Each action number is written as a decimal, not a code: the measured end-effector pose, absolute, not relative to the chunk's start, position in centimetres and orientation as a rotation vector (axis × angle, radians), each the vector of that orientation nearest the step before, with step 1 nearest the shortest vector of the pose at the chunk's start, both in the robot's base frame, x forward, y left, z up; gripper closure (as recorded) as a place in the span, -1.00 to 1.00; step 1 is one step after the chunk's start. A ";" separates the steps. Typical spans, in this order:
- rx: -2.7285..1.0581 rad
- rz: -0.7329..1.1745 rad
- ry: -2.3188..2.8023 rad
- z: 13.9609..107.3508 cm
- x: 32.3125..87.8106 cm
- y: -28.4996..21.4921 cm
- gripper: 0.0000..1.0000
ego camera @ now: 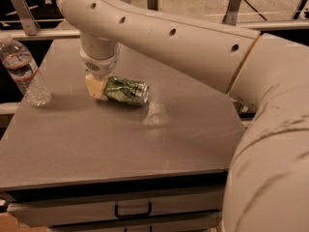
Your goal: Place green can upright
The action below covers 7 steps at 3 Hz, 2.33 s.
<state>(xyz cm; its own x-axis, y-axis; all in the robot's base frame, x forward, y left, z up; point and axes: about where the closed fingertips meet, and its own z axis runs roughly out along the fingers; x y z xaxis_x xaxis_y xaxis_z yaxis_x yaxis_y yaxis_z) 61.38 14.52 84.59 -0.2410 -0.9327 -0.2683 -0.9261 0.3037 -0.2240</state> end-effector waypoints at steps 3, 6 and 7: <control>-1.682 0.447 1.900 93.3 60.5 13.6 1.00; -1.342 1.122 1.574 96.3 60.5 9.7 1.00; -1.250 1.218 1.489 96.6 60.6 8.5 1.00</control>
Offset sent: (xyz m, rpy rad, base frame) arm -0.0252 -0.0040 0.1154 0.3754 0.0147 0.2603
